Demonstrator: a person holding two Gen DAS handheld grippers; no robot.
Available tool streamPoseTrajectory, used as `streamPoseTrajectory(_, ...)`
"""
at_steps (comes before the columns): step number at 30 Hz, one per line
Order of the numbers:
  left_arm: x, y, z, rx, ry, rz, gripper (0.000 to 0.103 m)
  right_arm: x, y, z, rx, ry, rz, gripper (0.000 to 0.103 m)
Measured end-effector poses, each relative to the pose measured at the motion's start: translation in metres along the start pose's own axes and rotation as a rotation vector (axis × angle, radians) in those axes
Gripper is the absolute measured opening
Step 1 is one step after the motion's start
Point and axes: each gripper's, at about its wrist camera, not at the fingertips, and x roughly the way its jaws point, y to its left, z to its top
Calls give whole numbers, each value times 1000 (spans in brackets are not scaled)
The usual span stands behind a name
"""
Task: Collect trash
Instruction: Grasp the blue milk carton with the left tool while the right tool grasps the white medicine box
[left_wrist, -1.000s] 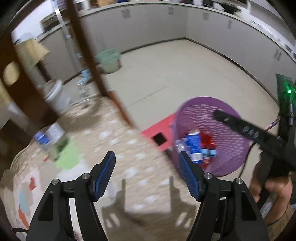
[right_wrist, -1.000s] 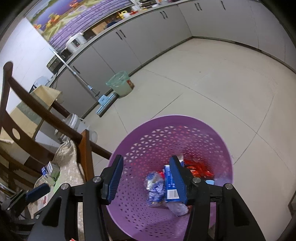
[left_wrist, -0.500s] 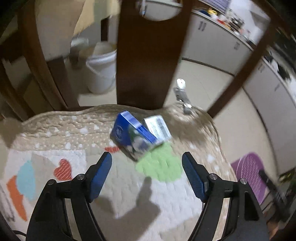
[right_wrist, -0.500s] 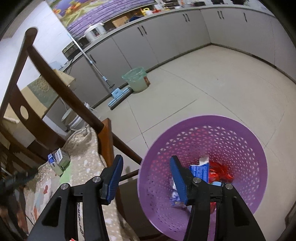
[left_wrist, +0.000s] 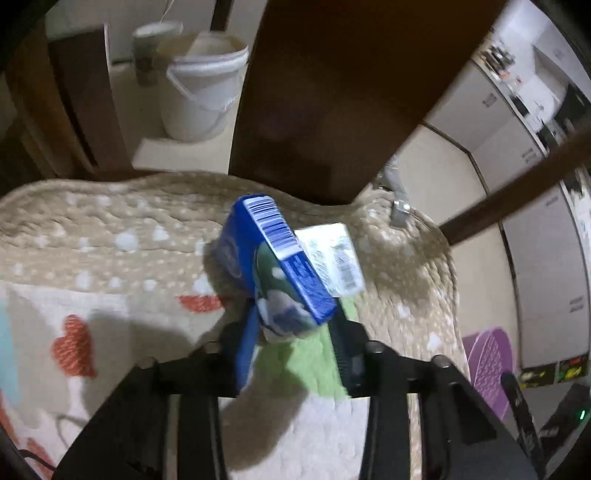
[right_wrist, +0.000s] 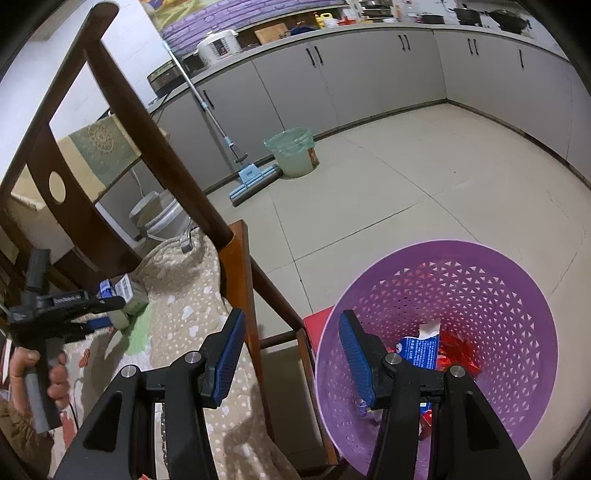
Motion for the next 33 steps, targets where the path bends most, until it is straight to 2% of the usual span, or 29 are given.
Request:
streamPoseTrajectory(3,-30,-1,-17,59,-35,32,25,3,7,-2,-21,10,7,56)
streamPoseTrajectory(7,-61,14,-49,87,-59,40,18,7,21,-7,-55,20,43,56)
streamPoseTrajectory(12,-83,46,-88,60,-55,42,18,16,51,-24,-135,59,113,57)
streamPoseTrajectory(14,-86,58,-97,69,-50,55,19,18,67,-33,-186,80,153,61)
streamPoseTrajectory(15,-90,65,-102,72,-59,65,21,20,75,-36,-208,94,175,66)
streamPoseTrajectory(17,-95,74,-107,74,-77,66,27,25,93,-39,-238,127,206,68)
streamPoseTrajectory(19,-98,84,-110,68,-101,52,48,33,113,-34,-264,148,223,68)
streamPoseTrajectory(21,-102,95,-113,60,-121,38,56,44,136,-23,-299,160,235,72)
streamPoseTrajectory(25,-103,113,-112,45,-124,10,59,80,194,3,-397,167,231,79)
streamPoseTrajectory(27,-103,119,-109,37,-125,5,61,104,217,10,-419,194,228,79)
streamPoseTrajectory(31,-99,116,-96,69,-133,29,70,145,241,11,-456,230,143,79)
streamPoseTrajectory(32,-95,114,-93,87,-135,34,72,152,243,10,-461,239,125,78)
streamPoseTrajectory(33,-91,110,-90,109,-131,42,74,161,243,8,-461,262,109,60)
